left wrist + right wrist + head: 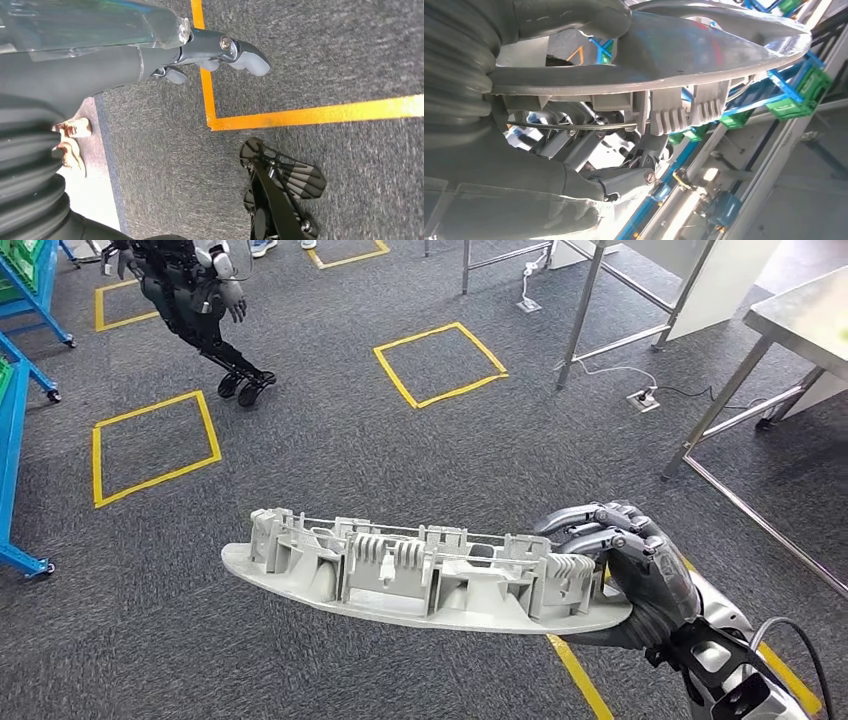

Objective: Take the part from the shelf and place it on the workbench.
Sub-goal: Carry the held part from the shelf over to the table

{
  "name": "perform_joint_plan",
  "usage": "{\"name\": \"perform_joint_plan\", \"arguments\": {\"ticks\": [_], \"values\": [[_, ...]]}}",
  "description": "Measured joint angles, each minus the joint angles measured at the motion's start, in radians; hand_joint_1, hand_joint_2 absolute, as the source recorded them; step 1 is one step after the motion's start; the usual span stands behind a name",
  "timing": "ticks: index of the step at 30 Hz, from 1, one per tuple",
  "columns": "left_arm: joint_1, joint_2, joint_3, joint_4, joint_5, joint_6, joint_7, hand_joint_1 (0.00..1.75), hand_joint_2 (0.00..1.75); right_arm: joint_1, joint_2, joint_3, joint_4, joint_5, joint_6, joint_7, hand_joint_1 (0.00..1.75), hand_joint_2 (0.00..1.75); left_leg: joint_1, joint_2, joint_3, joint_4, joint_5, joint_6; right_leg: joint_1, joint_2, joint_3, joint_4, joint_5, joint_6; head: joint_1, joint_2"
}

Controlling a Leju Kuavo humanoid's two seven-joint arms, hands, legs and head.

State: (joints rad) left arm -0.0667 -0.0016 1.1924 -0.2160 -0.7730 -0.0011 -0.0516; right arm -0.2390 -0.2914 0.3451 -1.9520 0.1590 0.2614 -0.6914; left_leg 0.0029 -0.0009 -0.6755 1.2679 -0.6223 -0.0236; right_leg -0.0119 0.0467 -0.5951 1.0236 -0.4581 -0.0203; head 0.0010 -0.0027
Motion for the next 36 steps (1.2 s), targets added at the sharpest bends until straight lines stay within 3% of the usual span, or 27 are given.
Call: {"name": "perform_joint_plan", "arguments": {"ticks": [1, 3, 5, 7, 9, 10, 12, 14, 15, 17, 19, 21, 23, 25, 27, 28, 29, 30, 31, 32, 34, 36], "values": [[0.000, 0.000, 0.001, 0.000, 0.001, 0.001, -0.003, 0.00, 1.75, -0.001, 0.000, 0.002, 0.001, -0.002, 0.000, 0.000, 1.75, 1.75, 0.000, -0.007, 0.027, -0.057, 0.035, 0.003, 0.000, 0.011, 0.001, 0.000, 0.001, 0.001, 0.000, 0.000], [0.000, 0.000, 0.005, -0.001, 0.002, 0.006, -0.009, 0.00, 1.75, -0.009, 0.002, 0.007, 0.004, -0.007, 0.000, 0.000, 1.75, 1.75, 0.001, -0.051, 0.098, -0.202, 0.095, 0.011, 0.000, 0.031, 0.001, 0.001, 0.003, 0.006, 0.000, 0.000], [0.000, 0.003, 0.009, -0.001, 0.002, 0.010, -0.014, 0.00, 1.75, -0.022, 0.006, 0.012, 0.009, -0.008, 0.000, 0.001, 1.75, 1.75, 0.000, -0.080, 0.134, -0.274, 0.111, 0.016, -0.001, 0.051, -0.005, 0.001, 0.008, 0.016, 0.000, 0.000], [0.000, 0.006, 0.012, -0.002, 0.000, 0.007, -0.017, 0.00, 1.75, -0.034, 0.010, 0.017, 0.015, -0.003, -0.001, 0.004, 1.75, 1.75, -0.002, -0.062, 0.137, -0.280, 0.113, 0.022, -0.005, 0.071, -0.012, -0.002, 0.015, 0.029, 0.000, 0.000], [-0.001, 0.007, 0.013, -0.003, -0.004, 0.002, -0.016, 0.00, 1.75, -0.041, 0.011, 0.024, 0.019, 0.008, -0.004, 0.010, 1.75, 1.75, 0.001, -0.039, 0.141, -0.287, 0.120, 0.034, -0.003, 0.046, -0.027, 0.018, 0.002, 0.037, 0.002, 0.000], [-0.001, 0.007, 0.013, -0.003, -0.007, 0.000, -0.013, 0.00, 1.75, -0.044, 0.011, 0.028, 0.021, 0.012, -0.008, 0.011, 1.75, 1.75, 0.003, -0.026, 0.142, -0.290, 0.124, 0.039, -0.001, 0.020, -0.047, 0.057, -0.021, 0.040, 0.004, 0.000], [0.001, 0.006, 0.013, -0.003, -0.013, -0.003, -0.006, 0.00, 1.75, -0.047, 0.012, 0.037, 0.027, 0.019, -0.016, 0.012, 1.75, 1.75, 0.002, 0.000, 0.139, -0.290, 0.125, 0.043, 0.001, -0.026, -0.104, 0.186, -0.089, 0.045, 0.008, 0.000], [0.002, 0.003, 0.013, -0.003, -0.016, -0.005, -0.001, 0.00, 1.75, -0.045, 0.013, 0.045, 0.033, 0.020, -0.022, 0.012, 1.75, 1.75, 0.001, 0.027, 0.137, -0.290, 0.124, 0.043, 0.000, -0.036, -0.143, 0.281, -0.120, 0.049, 0.009, 0.000], [0.002, 0.001, 0.013, -0.003, -0.017, -0.005, 0.000, 0.00, 1.75, -0.045, 0.014, 0.048, 0.035, 0.020, -0.023, 0.012, 1.75, 1.75, 0.001, 0.040, 0.138, -0.289, 0.124, 0.043, 0.000, -0.039, -0.135, 0.274, -0.110, 0.049, 0.009, 0.000], [0.001, -0.005, 0.014, -0.003, -0.012, -0.005, 0.001, 0.00, 1.75, -0.046, 0.014, 0.053, 0.039, 0.019, -0.024, 0.011, 1.75, 1.75, 0.001, 0.061, 0.141, -0.288, 0.121, 0.039, 0.000, -0.061, -0.060, 0.146, -0.053, 0.047, 0.009, 0.000], [0.001, -0.009, 0.017, -0.003, -0.003, -0.005, -0.001, 0.00, 1.75, -0.048, 0.015, 0.055, 0.040, 0.013, -0.023, 0.008, 1.75, 1.75, -0.003, 0.078, 0.143, -0.285, 0.116, 0.032, 0.003, -0.099, 0.007, 0.026, -0.019, 0.040, 0.008, 0.000], [0.000, -0.011, 0.020, -0.003, 0.002, -0.007, -0.004, 0.00, 1.75, -0.049, 0.014, 0.051, 0.040, 0.004, -0.022, 0.004, 1.75, 1.75, -0.008, 0.093, 0.144, -0.282, 0.113, 0.025, 0.007, -0.107, 0.018, 0.000, -0.018, 0.032, 0.007, 0.000], [-0.002, -0.015, 0.021, -0.003, 0.003, -0.011, -0.005, 0.00, 1.75, -0.049, 0.011, 0.044, 0.038, 0.000, -0.020, 0.002, 1.75, 1.75, -0.007, 0.106, 0.145, -0.280, 0.109, 0.016, 0.005, -0.086, 0.015, -0.002, -0.013, 0.022, 0.006, 0.000], [-0.005, -0.018, 0.021, -0.003, 0.002, -0.016, -0.007, 0.00, 1.75, -0.053, 0.009, 0.038, 0.033, -0.001, -0.017, 0.003, 1.75, 1.75, -0.003, 0.077, 0.130, -0.245, 0.081, 0.006, 0.001, -0.067, 0.013, -0.003, -0.008, 0.011, 0.004, 0.000], [-0.005, -0.019, 0.023, -0.003, 0.000, -0.020, -0.008, 0.00, 1.75, -0.057, 0.010, 0.037, 0.027, -0.001, -0.012, 0.008, 1.75, 1.75, 0.001, 0.027, 0.076, -0.130, 0.018, -0.001, -0.001, -0.049, 0.010, -0.004, -0.004, 0.003, 0.001, 0.000], [-0.004, -0.019, 0.024, -0.003, -0.001, -0.021, -0.008, 0.00, 1.75, -0.059, 0.011, 0.037, 0.024, -0.001, -0.011, 0.013, 1.75, 1.75, 0.002, 0.012, 0.041, -0.058, -0.012, -0.002, -0.001, -0.039, 0.008, -0.004, -0.002, 0.001, 0.000, 0.000], [-0.004, -0.020, 0.024, -0.003, -0.003, -0.022, -0.008, 0.00, 1.75, -0.059, 0.012, 0.038, 0.021, -0.001, -0.010, 0.018, 1.75, 1.75, 0.002, 0.006, 0.012, -0.003, -0.028, -0.002, 0.000, -0.028, 0.006, -0.004, -0.001, -0.001, 0.000, 0.000], [-0.004, -0.020, 0.025, -0.003, -0.004, -0.023, -0.008, 0.00, 1.75, -0.059, 0.012, 0.038, 0.018, 0.000, -0.010, 0.023, 1.75, 1.75, 0.002, 0.004, -0.002, 0.020, -0.026, -0.001, 0.001, -0.017, 0.004, -0.004, 0.000, -0.002, 0.000, 0.000], [-0.004, -0.021, 0.024, -0.003, -0.006, -0.023, -0.008, 0.00, 1.75, -0.059, 0.013, 0.038, 0.015, 0.001, -0.010, 0.028, 1.75, 1.75, 0.002, 0.002, 0.005, 0.001, -0.005, 0.001, 0.001, -0.006, 0.004, -0.004, 0.002, -0.001, 0.000, 0.000], [-0.004, -0.021, 0.024, -0.003, -0.008, -0.024, -0.008, 0.00, 1.75, -0.059, 0.013, 0.038, 0.012, 0.002, -0.010, 0.031, 1.75, 1.75, 0.002, -0.004, 0.032, -0.057, 0.031, 0.005, 0.002, 0.006, 0.004, -0.004, 0.003, 0.000, 0.000, 0.000], [-0.005, -0.021, 0.024, -0.003, -0.016, -0.025, -0.007, 0.00, 1.75, -0.064, 0.013, 0.037, 0.006, 0.002, -0.009, 0.033, 1.75, 1.75, 0.003, -0.044, 0.103, -0.204, 0.092, 0.014, 0.002, 0.027, 0.003, -0.003, 0.007, 0.006, 0.000, 0.000], [-0.005, -0.020, 0.023, -0.003, -0.026, -0.025, -0.005, 0.00, 1.75, -0.070, 0.013, 0.037, 0.002, 0.002, -0.007, 0.034, 1.75, 1.75, 0.001, -0.070, 0.138, -0.276, 0.107, 0.019, 0.001, 0.047, -0.003, -0.003, 0.012, 0.016, 0.000, 0.000]]}}
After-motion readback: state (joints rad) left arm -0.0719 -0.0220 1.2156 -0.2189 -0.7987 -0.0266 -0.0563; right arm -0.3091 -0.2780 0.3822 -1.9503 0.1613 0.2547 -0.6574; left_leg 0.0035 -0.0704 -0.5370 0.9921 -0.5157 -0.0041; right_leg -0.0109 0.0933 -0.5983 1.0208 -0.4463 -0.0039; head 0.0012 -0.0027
